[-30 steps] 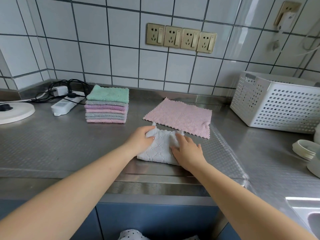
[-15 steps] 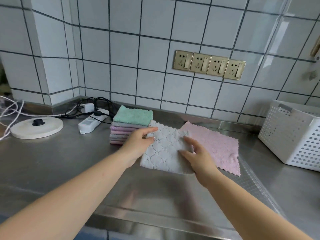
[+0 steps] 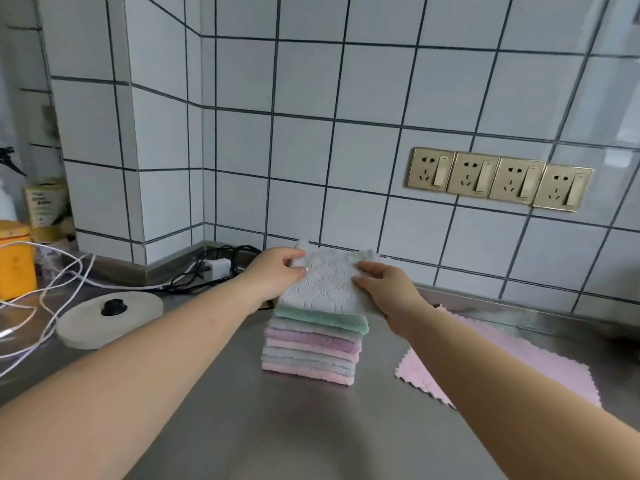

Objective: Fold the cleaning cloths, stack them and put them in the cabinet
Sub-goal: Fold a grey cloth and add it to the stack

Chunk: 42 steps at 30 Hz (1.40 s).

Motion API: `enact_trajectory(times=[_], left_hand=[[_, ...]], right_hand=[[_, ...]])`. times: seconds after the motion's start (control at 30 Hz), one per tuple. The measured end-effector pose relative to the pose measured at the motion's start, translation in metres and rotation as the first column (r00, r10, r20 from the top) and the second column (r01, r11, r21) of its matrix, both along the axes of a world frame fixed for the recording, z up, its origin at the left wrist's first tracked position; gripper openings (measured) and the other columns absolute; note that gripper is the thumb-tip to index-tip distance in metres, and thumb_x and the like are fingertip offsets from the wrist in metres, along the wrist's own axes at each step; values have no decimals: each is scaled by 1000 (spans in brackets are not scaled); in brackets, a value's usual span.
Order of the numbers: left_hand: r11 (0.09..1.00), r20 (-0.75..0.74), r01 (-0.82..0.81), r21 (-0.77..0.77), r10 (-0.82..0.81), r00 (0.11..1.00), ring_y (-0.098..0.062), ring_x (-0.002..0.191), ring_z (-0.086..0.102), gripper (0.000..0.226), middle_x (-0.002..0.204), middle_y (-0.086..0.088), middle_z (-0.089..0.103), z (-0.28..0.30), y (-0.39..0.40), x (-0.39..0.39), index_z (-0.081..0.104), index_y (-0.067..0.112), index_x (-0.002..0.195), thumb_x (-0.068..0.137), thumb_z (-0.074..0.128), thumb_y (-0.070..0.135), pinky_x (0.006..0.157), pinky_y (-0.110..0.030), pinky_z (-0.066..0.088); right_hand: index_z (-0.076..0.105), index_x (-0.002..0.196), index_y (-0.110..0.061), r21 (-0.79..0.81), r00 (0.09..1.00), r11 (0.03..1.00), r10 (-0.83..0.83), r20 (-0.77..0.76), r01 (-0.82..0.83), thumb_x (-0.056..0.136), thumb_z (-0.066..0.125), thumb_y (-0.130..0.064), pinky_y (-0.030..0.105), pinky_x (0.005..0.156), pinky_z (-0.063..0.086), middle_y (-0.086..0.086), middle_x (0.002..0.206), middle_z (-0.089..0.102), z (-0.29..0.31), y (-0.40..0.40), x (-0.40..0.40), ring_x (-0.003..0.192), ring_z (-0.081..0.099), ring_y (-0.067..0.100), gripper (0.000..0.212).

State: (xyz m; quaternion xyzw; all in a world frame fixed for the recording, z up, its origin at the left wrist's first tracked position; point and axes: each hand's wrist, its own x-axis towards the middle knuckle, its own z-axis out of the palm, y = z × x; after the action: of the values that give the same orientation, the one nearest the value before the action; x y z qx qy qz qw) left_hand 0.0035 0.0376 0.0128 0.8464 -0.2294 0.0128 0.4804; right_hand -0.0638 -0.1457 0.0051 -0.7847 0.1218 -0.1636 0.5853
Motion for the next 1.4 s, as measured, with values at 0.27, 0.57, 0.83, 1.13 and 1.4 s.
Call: enact_trajectory(times=[0.27,0.57,0.83,1.13,1.4], left_hand=[[986,26,-56,158,53,998,-17,130,42,42,143,-4,45,-18,-7,32,50,11,134,93,55,18,92,-15,26],[930,26,-53,365,47,999,-23,118,51,25,121,-4,59,-26,-6,43,63,13,114,92,54,20,93,-29,41],[795,288,-114,595,-79,954,-27,90,60,26,101,-10,63,-11,-57,40,62,9,106,89,42,5,76,-37,52],[735,109,-22,677,-70,992,-19,146,0,52,159,-1,3,-68,-43,52,12,24,150,99,18,34,117,-49,12],[749,60,-76,658,49,997,-22,146,-2,59,159,1,-8,-68,-37,41,5,33,149,95,18,53,117,-50,6]], right_hand=[[55,131,-14,-149,994,989,3,-110,-20,92,59,-17,26,97,44,5,133,54,-18,-2,34,113,54,20,39],[52,134,-16,-399,977,915,-37,-208,-50,92,56,-28,24,86,41,8,132,55,-21,-4,40,108,56,23,43],[46,135,-24,-844,983,524,-68,-173,-113,95,39,-22,48,109,33,3,146,37,-4,17,77,135,35,28,40],[22,147,-32,-758,924,607,-96,-369,-240,98,19,-44,59,114,5,-2,160,7,-55,21,60,147,1,19,51],[14,149,-30,-683,910,721,-198,-363,-116,91,22,-62,54,114,14,1,160,6,-63,19,49,144,16,28,67]])
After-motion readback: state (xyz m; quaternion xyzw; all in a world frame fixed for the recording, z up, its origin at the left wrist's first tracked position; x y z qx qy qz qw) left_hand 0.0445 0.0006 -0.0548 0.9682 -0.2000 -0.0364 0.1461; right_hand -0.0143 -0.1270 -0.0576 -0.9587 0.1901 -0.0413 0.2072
